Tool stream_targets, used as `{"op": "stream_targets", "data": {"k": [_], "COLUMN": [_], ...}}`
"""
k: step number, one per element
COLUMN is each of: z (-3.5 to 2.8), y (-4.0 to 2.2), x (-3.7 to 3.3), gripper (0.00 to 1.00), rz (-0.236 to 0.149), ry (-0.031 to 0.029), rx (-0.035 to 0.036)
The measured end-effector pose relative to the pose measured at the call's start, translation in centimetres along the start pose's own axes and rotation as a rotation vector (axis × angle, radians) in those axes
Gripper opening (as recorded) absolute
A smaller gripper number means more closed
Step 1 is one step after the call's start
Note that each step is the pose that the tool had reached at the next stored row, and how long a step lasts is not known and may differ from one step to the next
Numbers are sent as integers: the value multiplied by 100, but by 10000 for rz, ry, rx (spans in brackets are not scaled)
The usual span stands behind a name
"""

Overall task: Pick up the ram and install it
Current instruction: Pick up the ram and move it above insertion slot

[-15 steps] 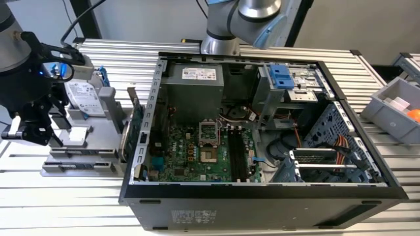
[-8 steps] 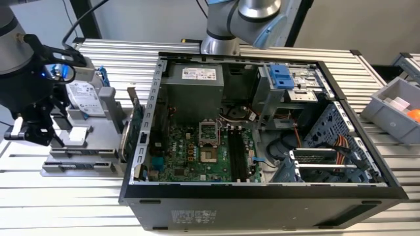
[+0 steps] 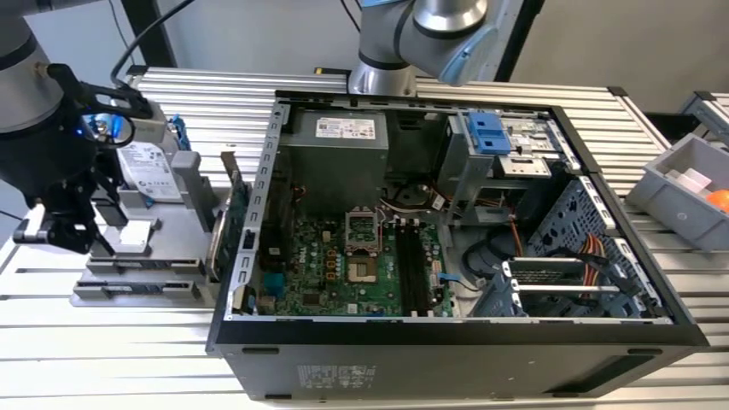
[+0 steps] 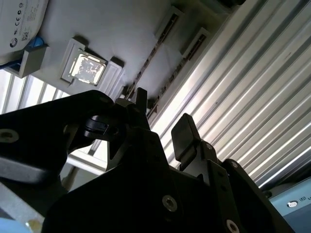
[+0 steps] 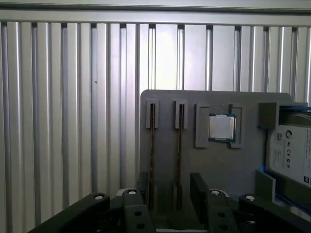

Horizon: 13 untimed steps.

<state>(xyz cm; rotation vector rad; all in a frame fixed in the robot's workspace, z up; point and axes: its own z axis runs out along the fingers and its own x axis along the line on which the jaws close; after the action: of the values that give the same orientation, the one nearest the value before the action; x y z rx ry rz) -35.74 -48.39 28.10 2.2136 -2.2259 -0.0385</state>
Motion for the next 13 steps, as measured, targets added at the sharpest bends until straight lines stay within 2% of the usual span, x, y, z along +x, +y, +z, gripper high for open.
{"op": "stream_targets", "data": {"k": [13], "z": [87], "y": [-2], "x": [1], "gripper": [100], "rz": [0], "ry": [5], "rx": [0]}}
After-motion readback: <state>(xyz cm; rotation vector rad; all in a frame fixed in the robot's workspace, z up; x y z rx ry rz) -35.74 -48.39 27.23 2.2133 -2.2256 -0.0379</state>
